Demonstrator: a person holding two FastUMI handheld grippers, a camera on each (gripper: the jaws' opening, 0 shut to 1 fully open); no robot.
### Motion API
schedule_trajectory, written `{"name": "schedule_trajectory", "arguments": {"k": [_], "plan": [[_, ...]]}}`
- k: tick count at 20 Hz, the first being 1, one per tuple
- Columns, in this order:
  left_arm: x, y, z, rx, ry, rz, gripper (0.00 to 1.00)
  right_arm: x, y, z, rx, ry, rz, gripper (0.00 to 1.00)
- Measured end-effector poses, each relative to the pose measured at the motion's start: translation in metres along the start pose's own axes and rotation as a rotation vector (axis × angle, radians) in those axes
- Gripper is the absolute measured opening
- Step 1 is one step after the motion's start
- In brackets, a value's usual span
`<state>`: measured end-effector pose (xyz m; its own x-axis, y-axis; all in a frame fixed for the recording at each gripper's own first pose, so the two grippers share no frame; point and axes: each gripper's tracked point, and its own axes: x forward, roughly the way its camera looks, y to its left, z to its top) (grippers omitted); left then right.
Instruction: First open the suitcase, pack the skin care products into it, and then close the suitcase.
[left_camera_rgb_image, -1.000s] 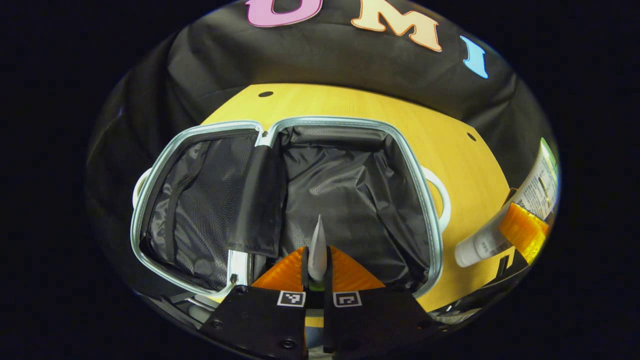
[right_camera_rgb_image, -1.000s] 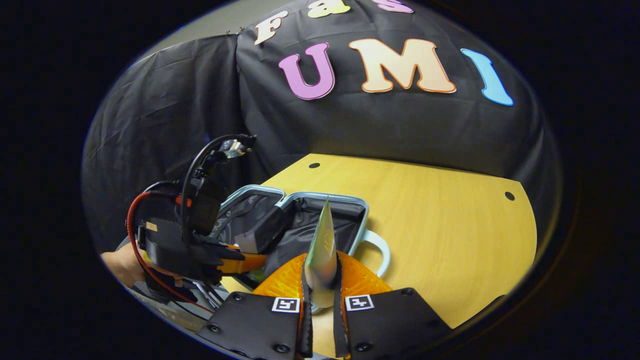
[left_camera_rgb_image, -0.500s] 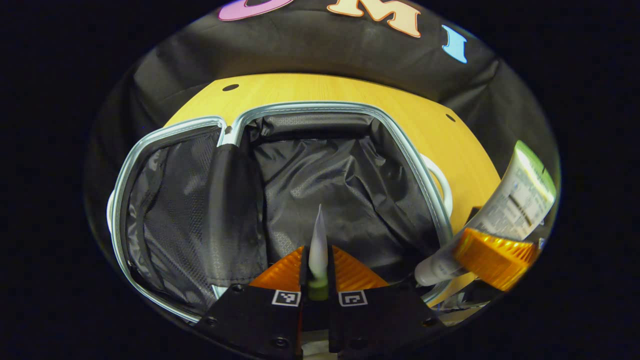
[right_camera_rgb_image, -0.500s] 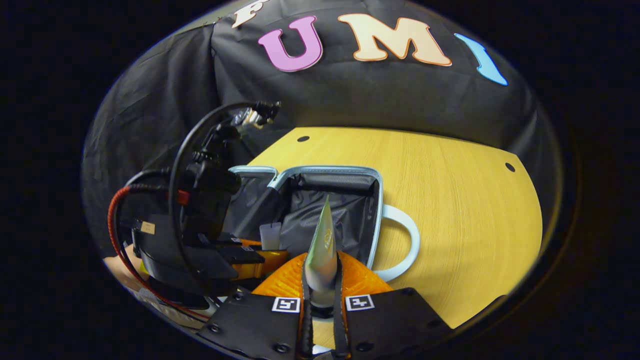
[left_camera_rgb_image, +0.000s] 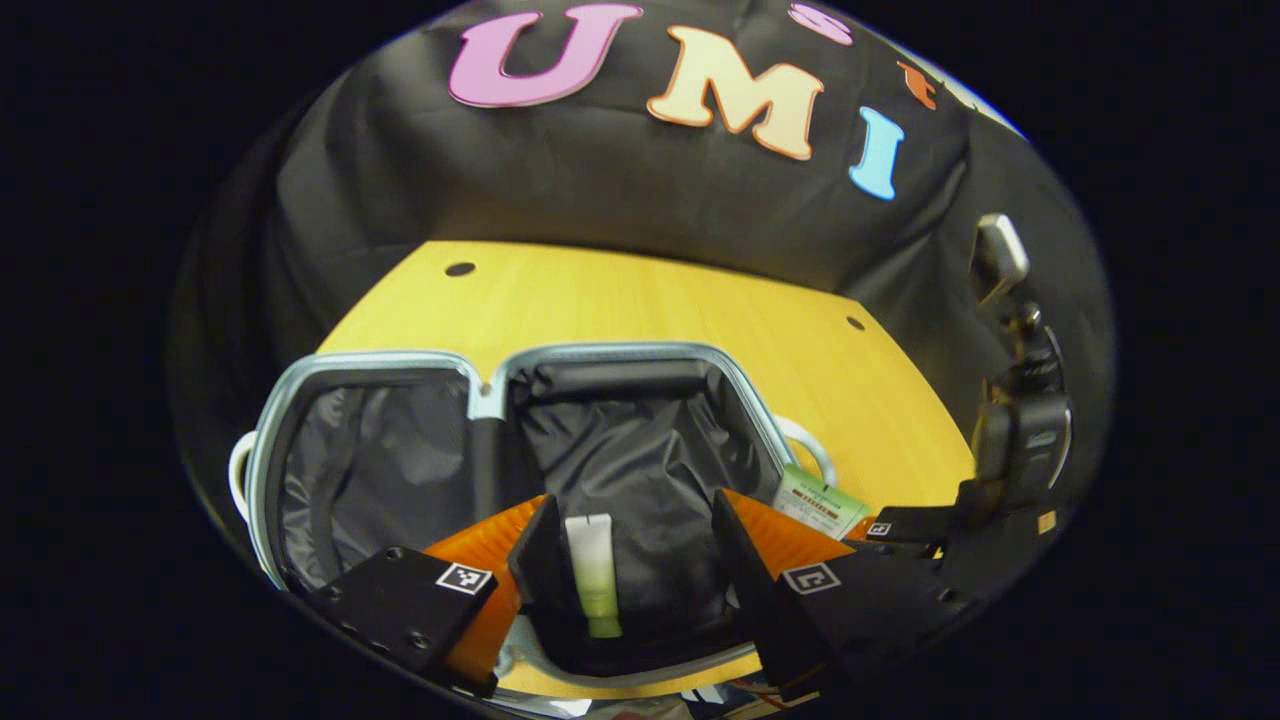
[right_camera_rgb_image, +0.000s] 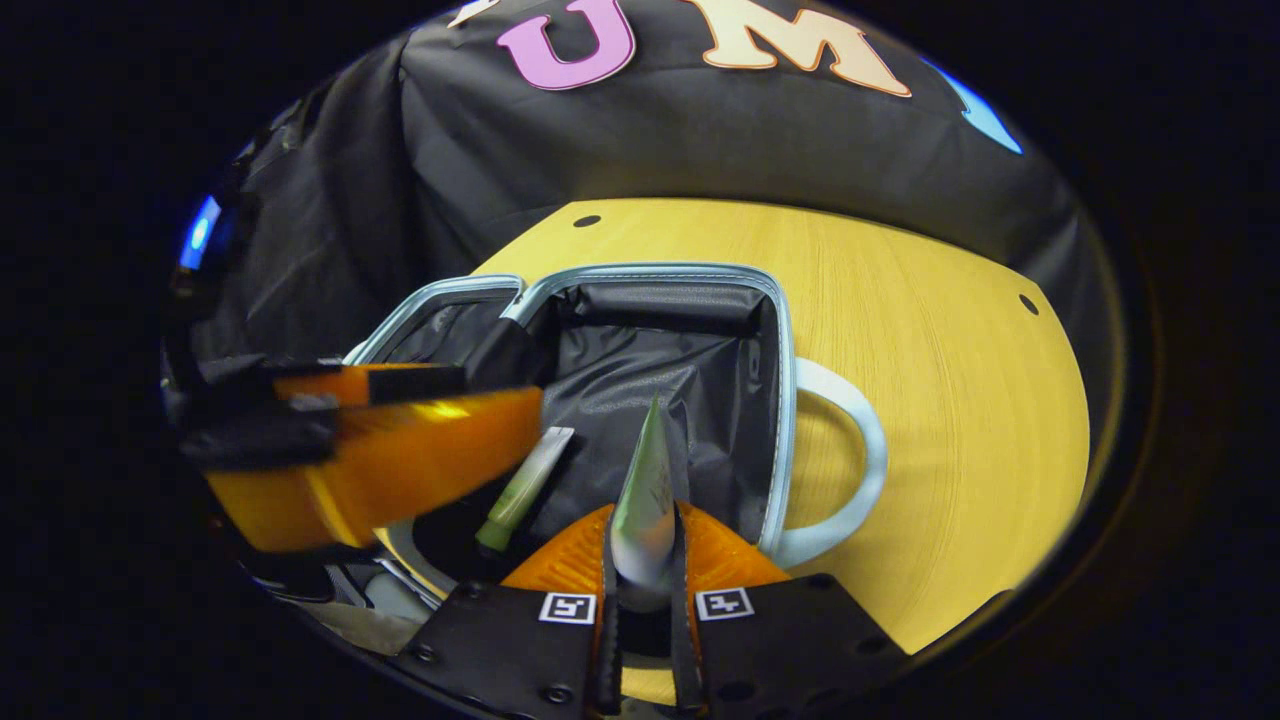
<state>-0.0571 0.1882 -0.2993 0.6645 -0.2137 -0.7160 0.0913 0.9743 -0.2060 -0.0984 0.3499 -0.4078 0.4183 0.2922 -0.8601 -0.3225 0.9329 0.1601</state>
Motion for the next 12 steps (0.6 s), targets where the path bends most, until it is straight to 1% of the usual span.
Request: {"name": "schedule_trajectory", "arguments": {"k": [1, 4, 5, 6, 7, 8, 10, 11, 12], "plan": [[-0.008, 0.011, 0.006, -0.009, -0.019, 0.021, 0.90, 0.005, 0.003, 0.003, 0.000, -0.009, -0.005, 0.22], [-0.018, 0.046, 0.011, -0.048, -0.054, 0.054, 0.91, 0.007, 0.009, 0.013, 0.008, -0.028, -0.003, 0.30], [-0.023, 0.059, 0.011, -0.064, -0.069, 0.070, 0.91, 0.007, 0.009, 0.020, 0.018, -0.059, -0.010, 0.27], [-0.028, 0.071, 0.012, -0.080, -0.080, 0.090, 0.90, 0.003, 0.013, 0.029, 0.026, -0.091, 0.001, 0.31], [-0.032, 0.088, 0.014, -0.095, -0.092, 0.122, 0.90, -0.001, 0.015, 0.038, 0.029, -0.124, 0.008, 0.52], [-0.036, 0.106, 0.014, -0.112, -0.097, 0.155, 0.90, -0.006, 0.017, 0.047, 0.031, -0.163, 0.012, 0.68], [-0.046, 0.137, 0.019, -0.140, -0.122, 0.215, 0.92, -0.023, 0.018, 0.074, 0.039, -0.277, 0.017, 1.00], [-0.053, 0.154, 0.023, -0.150, -0.135, 0.250, 0.92, -0.033, 0.016, 0.088, 0.032, -0.330, 0.014, 0.98], [-0.059, 0.172, 0.027, -0.157, -0.147, 0.283, 0.92, -0.041, 0.014, 0.099, 0.022, -0.380, 0.002, 0.98]]}}
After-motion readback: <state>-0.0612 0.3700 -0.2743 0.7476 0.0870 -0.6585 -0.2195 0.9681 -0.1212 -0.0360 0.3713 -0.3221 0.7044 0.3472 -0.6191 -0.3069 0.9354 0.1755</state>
